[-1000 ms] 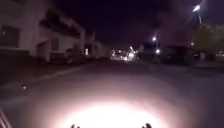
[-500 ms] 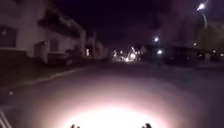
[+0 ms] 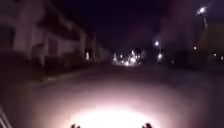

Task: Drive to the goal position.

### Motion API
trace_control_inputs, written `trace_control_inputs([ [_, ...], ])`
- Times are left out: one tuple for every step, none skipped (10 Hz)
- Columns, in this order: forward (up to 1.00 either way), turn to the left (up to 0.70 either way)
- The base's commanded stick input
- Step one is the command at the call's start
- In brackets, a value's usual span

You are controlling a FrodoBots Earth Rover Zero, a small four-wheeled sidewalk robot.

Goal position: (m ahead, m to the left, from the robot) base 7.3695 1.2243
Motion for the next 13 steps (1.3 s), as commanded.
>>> trace_control_inputs([
  [0.85,0.0],
  [0.85,0.0],
  [0.85,0.0],
  [0.85,0.0],
  [0.85,0.0],
  [0.85,0.0],
  [0.85,0.0],
  [0.85,0.0],
  [0.85,0.0],
  [0.85,-0.02],
  [0.85,-0.04],
  [0.85,-0.06],
  [0.85,-0.08],
])
